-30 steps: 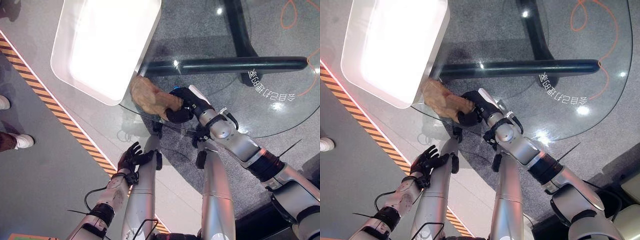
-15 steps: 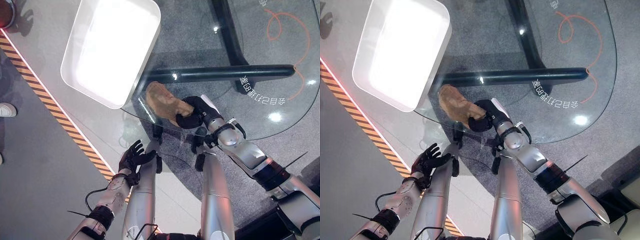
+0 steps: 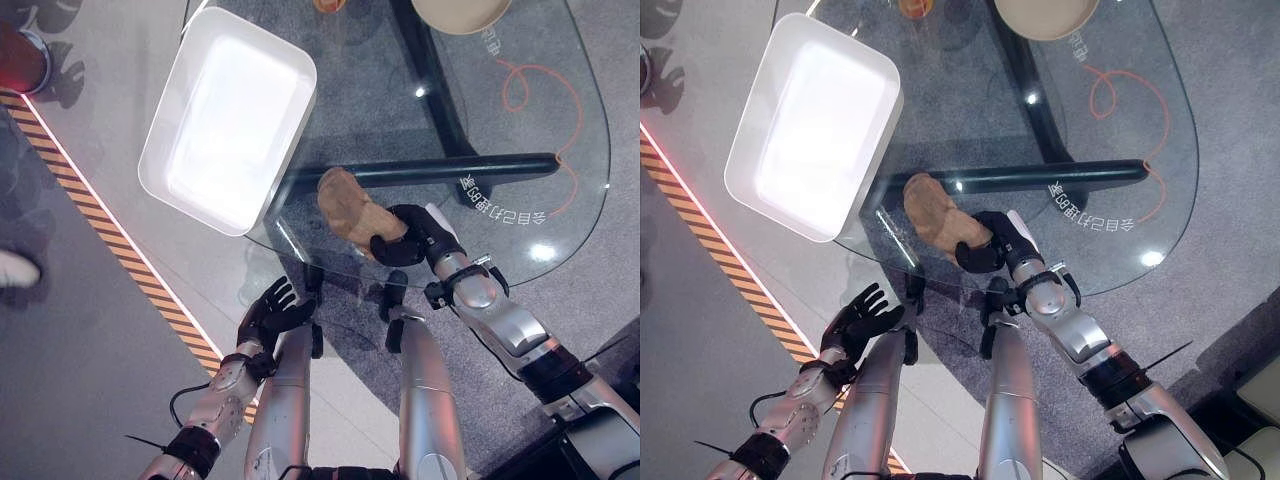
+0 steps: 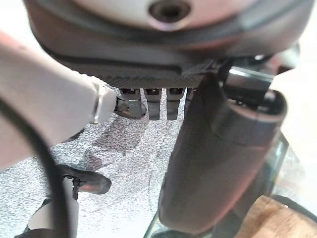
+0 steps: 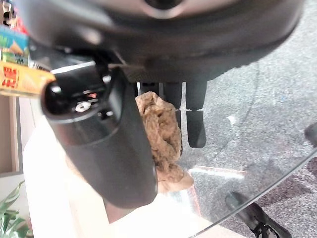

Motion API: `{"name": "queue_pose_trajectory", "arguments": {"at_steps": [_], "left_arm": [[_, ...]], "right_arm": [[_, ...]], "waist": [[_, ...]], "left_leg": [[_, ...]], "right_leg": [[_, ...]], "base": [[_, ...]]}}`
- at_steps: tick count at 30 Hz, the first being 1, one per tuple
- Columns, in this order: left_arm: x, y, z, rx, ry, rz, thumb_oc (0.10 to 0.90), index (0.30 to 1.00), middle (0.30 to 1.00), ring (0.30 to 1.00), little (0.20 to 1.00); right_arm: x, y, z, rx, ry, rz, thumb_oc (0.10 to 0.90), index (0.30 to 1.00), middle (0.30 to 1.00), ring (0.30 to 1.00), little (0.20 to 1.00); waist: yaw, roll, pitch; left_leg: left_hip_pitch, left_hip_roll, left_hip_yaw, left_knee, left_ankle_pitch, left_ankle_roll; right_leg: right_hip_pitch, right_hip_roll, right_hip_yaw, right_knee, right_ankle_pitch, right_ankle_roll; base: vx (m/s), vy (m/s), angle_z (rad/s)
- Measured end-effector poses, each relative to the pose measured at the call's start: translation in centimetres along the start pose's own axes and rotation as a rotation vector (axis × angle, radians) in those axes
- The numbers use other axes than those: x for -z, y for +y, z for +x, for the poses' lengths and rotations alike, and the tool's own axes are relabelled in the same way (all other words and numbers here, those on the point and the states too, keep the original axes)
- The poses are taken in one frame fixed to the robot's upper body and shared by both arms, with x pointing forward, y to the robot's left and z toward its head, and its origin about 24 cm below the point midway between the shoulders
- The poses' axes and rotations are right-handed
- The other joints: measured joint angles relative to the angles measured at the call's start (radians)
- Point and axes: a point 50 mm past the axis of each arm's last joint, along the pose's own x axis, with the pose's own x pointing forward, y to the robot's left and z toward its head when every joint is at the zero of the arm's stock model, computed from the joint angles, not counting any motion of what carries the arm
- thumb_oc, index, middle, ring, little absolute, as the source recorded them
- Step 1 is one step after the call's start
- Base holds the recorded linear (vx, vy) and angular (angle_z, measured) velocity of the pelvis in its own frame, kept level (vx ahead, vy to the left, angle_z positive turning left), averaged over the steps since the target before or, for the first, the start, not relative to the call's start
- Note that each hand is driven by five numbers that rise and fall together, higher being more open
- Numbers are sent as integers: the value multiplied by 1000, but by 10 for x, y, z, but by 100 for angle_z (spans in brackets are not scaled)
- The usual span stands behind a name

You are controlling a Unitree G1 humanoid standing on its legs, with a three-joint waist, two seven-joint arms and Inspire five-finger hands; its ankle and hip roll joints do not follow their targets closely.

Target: Wipe the table with a cloth and put it in the basket.

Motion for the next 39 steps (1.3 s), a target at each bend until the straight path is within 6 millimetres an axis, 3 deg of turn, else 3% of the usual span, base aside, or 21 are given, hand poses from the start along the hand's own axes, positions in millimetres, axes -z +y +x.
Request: {"name": "queue_pose_trajectory", "arguments": {"at_steps": [10, 19, 25, 31, 39], "left_arm": [[-25, -13, -12, 128, -54, -127, 800, 900, 900, 900, 900], [-29, -17, -34, 331, -78, -384, 800, 900, 900, 900, 900], [-38, -33, -39, 537, -131, -517, 800, 900, 900, 900, 900], [-45, -40, -37, 608, -147, -592, 800, 900, 900, 900, 900], [-63, -49, -29, 671, -186, -693, 800, 900, 900, 900, 900]], "right_arm": [[12, -14, -23, 87, -30, 149, 100, 300, 300, 300, 200], [8, -22, -47, 108, -137, 270, 100, 300, 300, 300, 200], [5, -16, -51, 6, -199, 342, 100, 300, 300, 300, 200], [-10, -13, -52, -80, -274, 301, 100, 300, 300, 300, 200], [-12, -5, -53, -180, -283, 267, 100, 300, 300, 300, 200]], "waist": [[2, 0, 1], [-2, -1, 1], [-10, -9, 5], [-29, -21, 8], [-34, -32, 11]], "left_leg": [[76, 0, 7, -29, 4, 5], [104, 7, 17, -34, -3, 8], [113, 9, 24, -33, -6, 11], [114, 17, 37, -32, -16, 17], [113, 23, 47, -32, -17, 17]], "right_leg": [[69, 1, 2, -22, 0, 2], [100, 10, 10, -49, 1, 4], [111, 14, 17, -63, 8, 8], [118, 23, 26, -86, 23, 12], [121, 31, 33, -103, 31, 13]], "base": [[0, 0, 0], [7, 5, -3], [2, -5, -3], [8, -12, -8], [3, -4, -4]]}}
